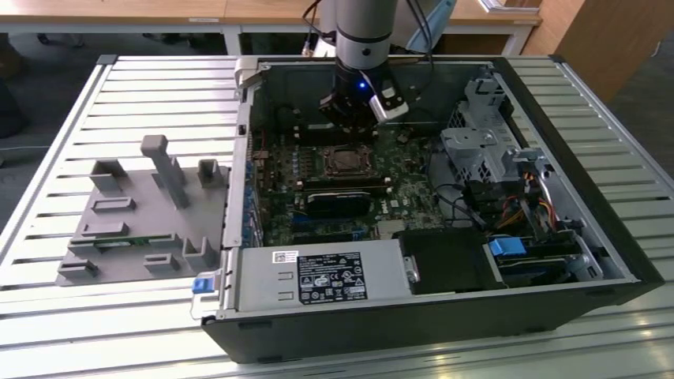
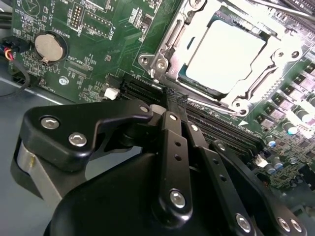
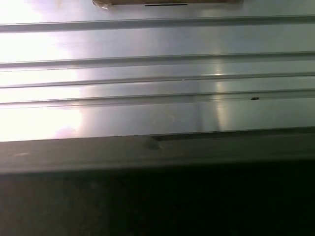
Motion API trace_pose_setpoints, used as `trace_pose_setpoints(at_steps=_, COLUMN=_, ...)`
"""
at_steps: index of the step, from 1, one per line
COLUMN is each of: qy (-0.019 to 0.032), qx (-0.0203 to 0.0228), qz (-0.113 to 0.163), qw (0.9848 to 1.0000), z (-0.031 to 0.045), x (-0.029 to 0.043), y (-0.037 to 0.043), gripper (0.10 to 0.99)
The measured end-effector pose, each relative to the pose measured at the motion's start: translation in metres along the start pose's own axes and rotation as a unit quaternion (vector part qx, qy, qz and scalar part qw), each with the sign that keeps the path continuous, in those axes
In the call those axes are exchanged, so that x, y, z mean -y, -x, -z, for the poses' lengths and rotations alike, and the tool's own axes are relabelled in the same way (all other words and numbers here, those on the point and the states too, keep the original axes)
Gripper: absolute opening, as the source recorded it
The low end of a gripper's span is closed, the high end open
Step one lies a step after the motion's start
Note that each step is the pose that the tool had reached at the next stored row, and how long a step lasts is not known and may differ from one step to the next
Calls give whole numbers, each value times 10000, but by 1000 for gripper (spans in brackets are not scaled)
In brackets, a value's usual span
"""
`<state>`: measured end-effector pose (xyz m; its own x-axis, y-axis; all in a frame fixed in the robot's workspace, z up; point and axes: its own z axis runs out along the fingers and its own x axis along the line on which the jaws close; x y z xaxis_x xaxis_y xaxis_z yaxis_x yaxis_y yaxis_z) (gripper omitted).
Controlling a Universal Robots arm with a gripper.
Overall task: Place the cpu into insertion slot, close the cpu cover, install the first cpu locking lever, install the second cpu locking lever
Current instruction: 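Install the first cpu locking lever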
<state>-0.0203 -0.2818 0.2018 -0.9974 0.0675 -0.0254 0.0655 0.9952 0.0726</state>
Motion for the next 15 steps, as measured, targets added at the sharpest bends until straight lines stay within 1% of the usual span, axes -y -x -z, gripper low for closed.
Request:
trace_pose_setpoints(at_steps=2, qy=-25, qx=2, qz=0, qw=10000, z=-5, x=0, y=0, gripper=106)
trace_pose_setpoints(at_steps=7, qy=-135, qx=9, qz=4, qw=9999, z=-18, x=0, y=-1, gripper=106)
trace_pose_setpoints(at_steps=10, qy=-184, qx=11, qz=5, qw=9998, z=-24, x=0, y=-1, gripper=106)
trace_pose_setpoints(at_steps=13, qy=-208, qx=13, qz=6, qw=9998, z=-34, x=0, y=-1, gripper=106)
trace_pose_setpoints(at_steps=15, qy=-212, qx=14, qz=6, qw=9998, z=-38, x=0, y=-2, gripper=106)
